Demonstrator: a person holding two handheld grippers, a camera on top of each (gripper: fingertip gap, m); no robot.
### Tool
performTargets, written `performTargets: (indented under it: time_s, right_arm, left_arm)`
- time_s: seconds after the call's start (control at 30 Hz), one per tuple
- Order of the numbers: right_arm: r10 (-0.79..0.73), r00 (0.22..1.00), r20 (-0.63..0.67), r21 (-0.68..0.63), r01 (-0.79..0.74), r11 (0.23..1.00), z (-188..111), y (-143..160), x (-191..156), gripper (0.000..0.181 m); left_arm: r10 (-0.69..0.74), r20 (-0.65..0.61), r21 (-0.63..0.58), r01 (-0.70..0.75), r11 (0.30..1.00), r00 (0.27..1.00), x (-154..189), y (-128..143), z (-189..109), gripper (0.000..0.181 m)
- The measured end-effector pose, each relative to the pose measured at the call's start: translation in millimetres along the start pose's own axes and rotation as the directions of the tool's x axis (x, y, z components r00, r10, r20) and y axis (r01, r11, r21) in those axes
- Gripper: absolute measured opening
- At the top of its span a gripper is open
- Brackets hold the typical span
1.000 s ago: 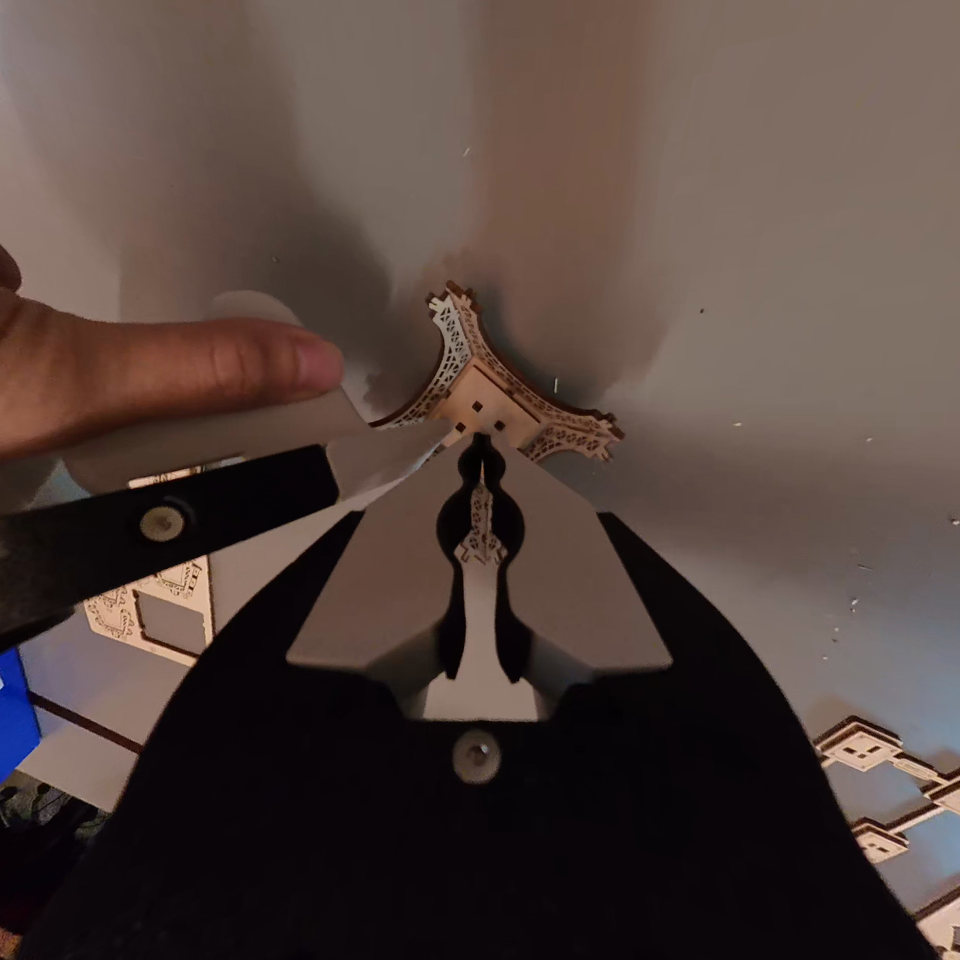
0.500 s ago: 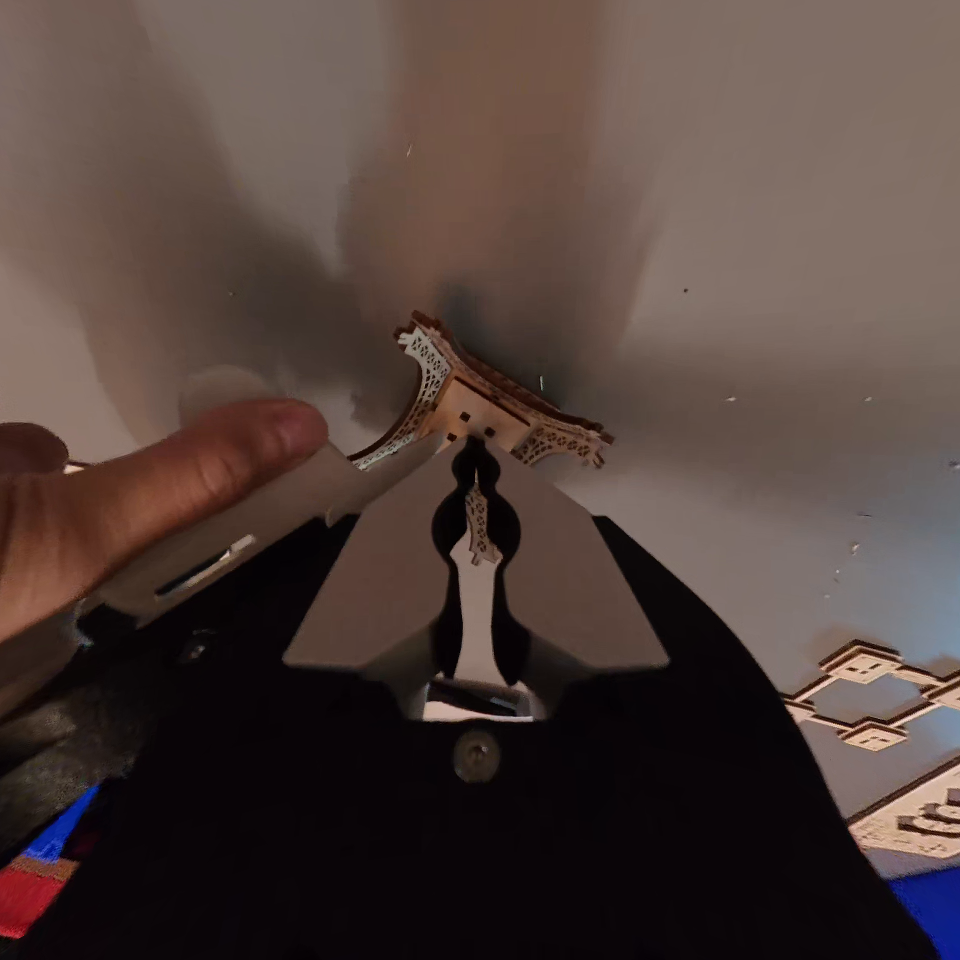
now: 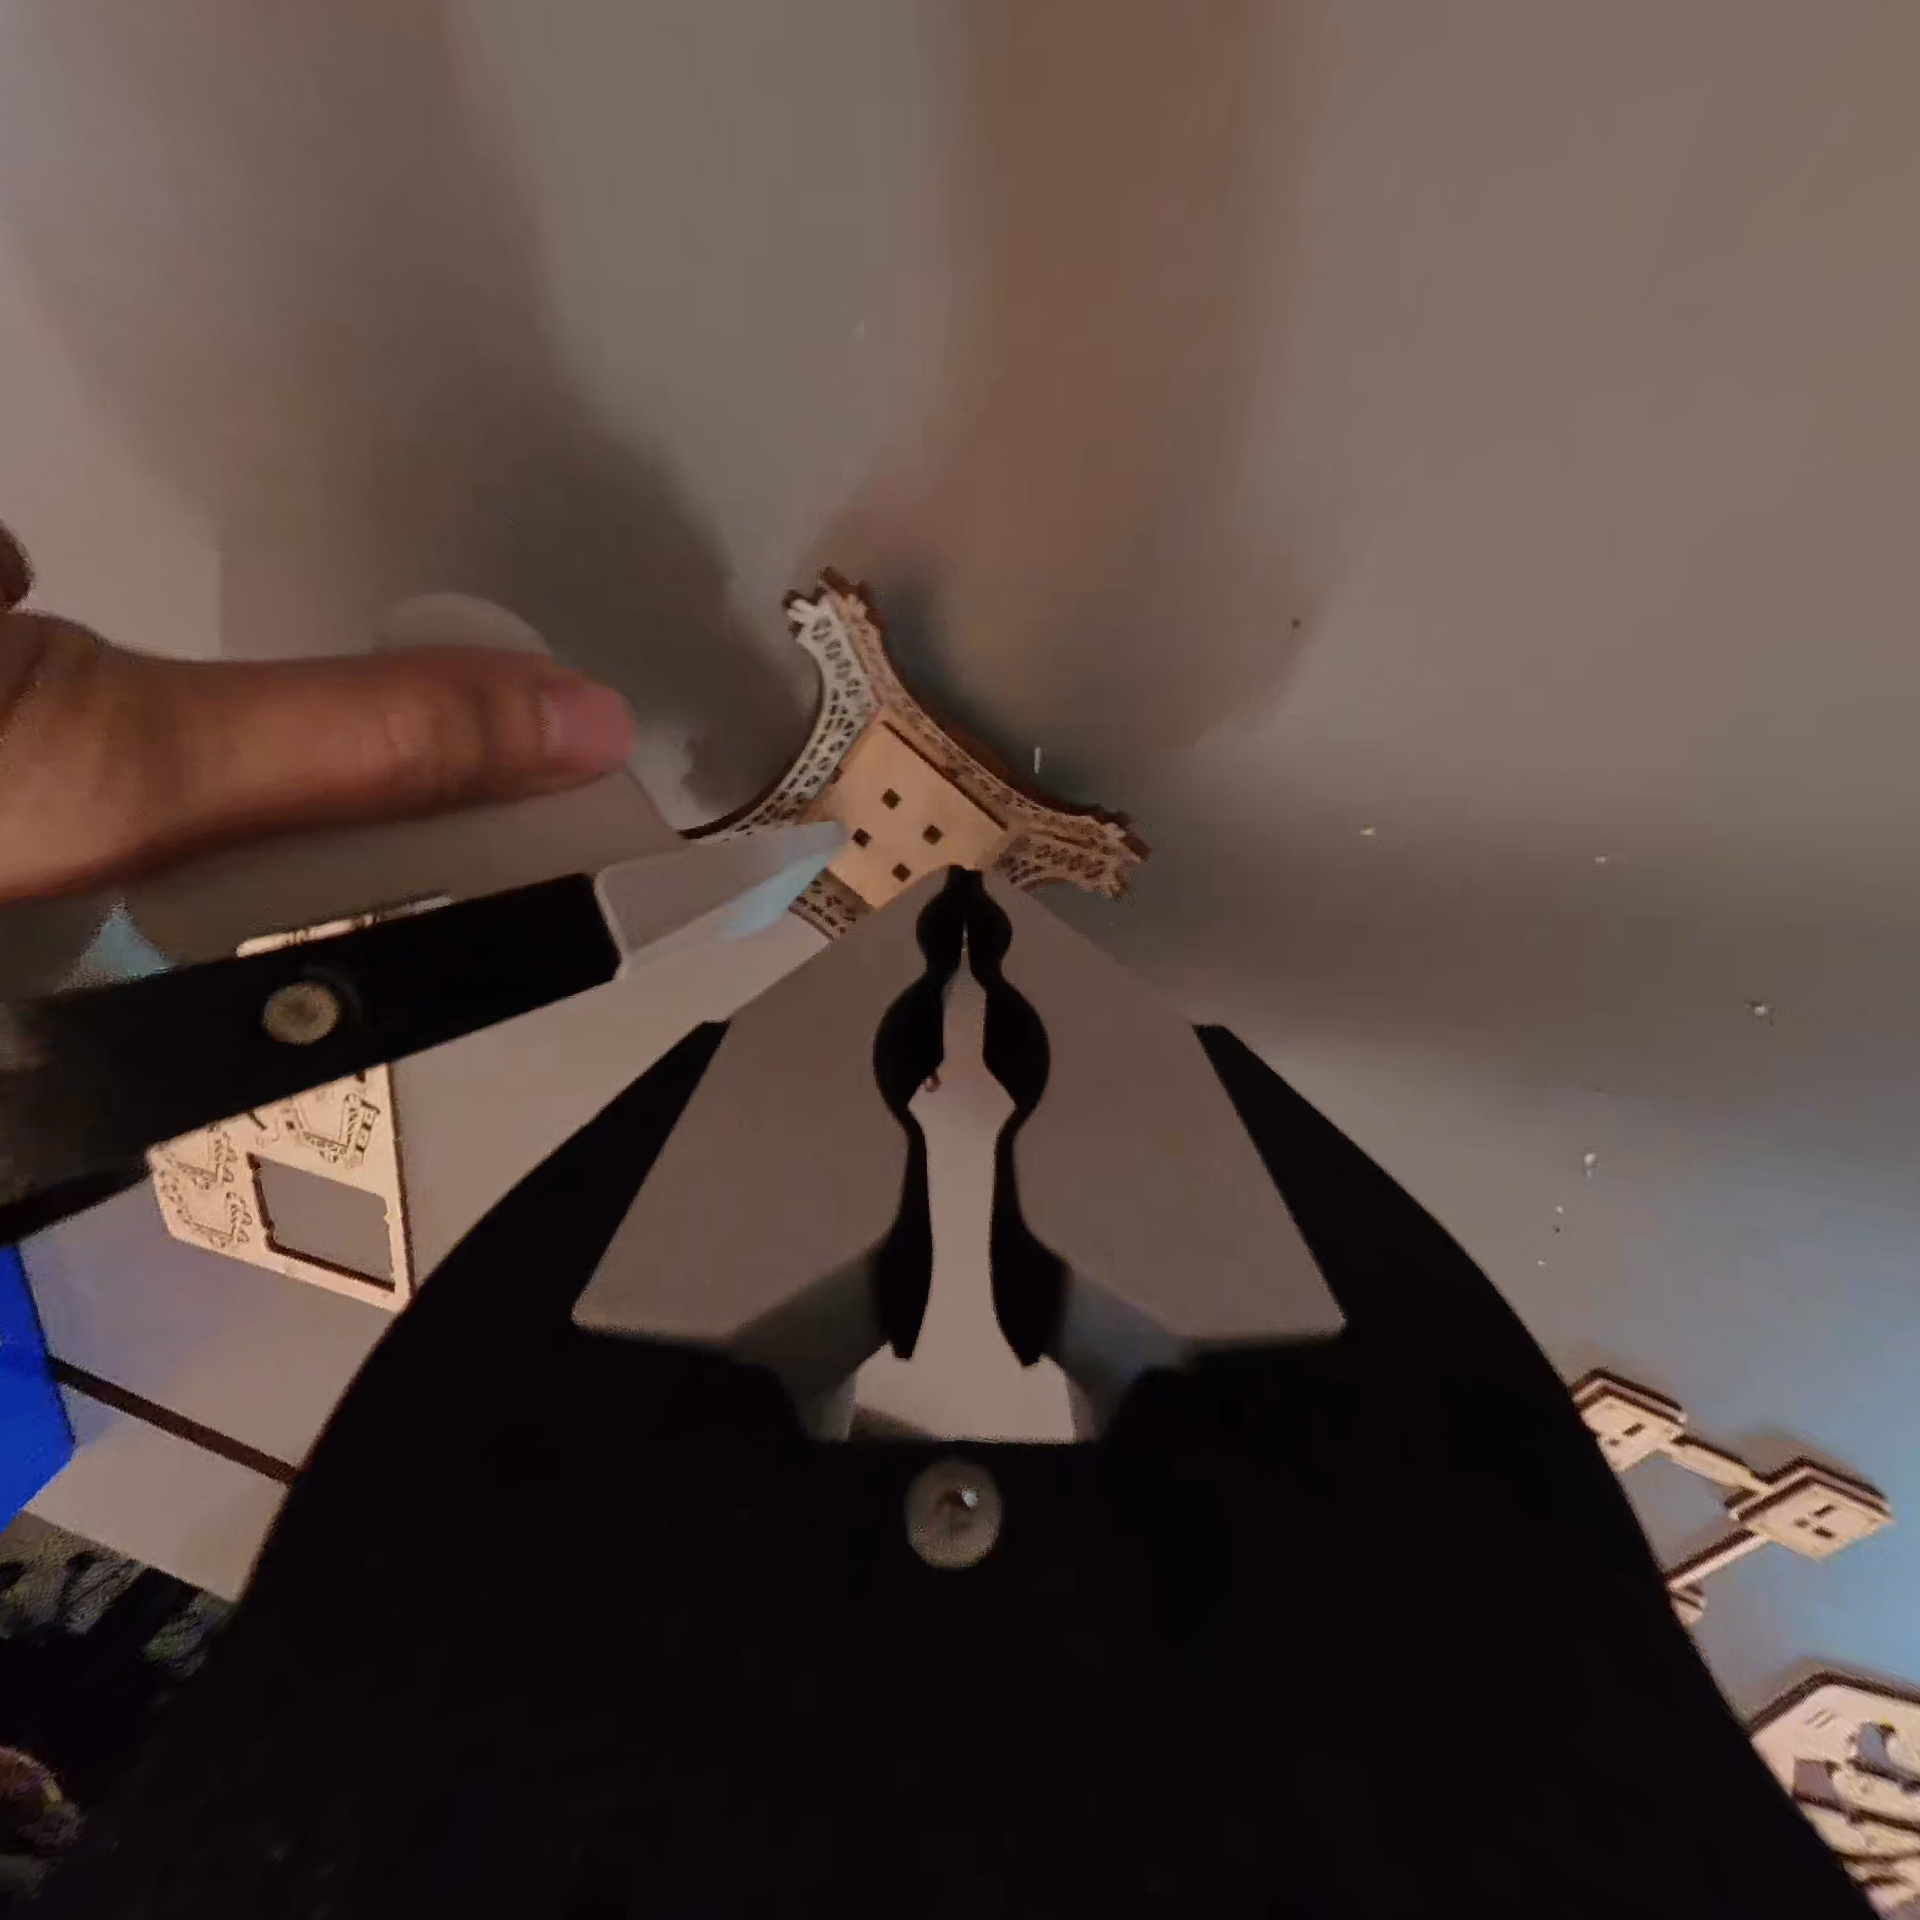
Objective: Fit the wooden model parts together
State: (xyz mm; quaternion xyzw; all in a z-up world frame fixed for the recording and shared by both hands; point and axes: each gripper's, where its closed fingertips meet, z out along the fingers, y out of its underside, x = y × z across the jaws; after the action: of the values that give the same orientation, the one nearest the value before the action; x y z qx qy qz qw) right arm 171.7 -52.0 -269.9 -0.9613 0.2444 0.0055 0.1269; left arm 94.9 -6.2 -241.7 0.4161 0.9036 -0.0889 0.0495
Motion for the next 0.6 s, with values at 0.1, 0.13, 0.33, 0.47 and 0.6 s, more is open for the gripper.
performTargets:
  time_s: [0.1,0.13,0.33,0.47,0.6]
  right_arm:
    - [0.000,1.000,0.000,-0.010,0.000,1.000,0.1,0.1,0.0,0.132]
    - [0.000,1.000,0.000,-0.008,0.000,1.000,0.1,0.0,0.0,0.132]
    - [0.003,1.000,0.000,0.020,-0.003,1.000,0.0,-0.2,0.1,0.132]
    - [0.001,1.000,0.000,0.013,-0.001,1.000,0.1,-0.1,0.2,0.132]
    - [0.000,1.000,0.000,0.008,0.000,1.000,0.1,0.1,0.1,0.132]
  left_arm:
    - [0.030,-0.020,-0.013,-0.031,0.999,0.999,1.8,-3.0,2.9,0.000]
    - [0.029,-0.034,-0.007,-0.029,1.000,0.999,1.3,-5.4,2.9,0.000]
    - [0.093,-0.099,-0.043,-0.098,0.994,0.991,2.8,-6.7,6.3,0.000]
    - [0.112,-0.122,-0.068,-0.121,0.990,0.986,4.8,-4.8,9.6,0.000]
    - [0.128,-0.129,-0.092,-0.140,0.986,0.983,5.5,-4.7,10.0,0.000]
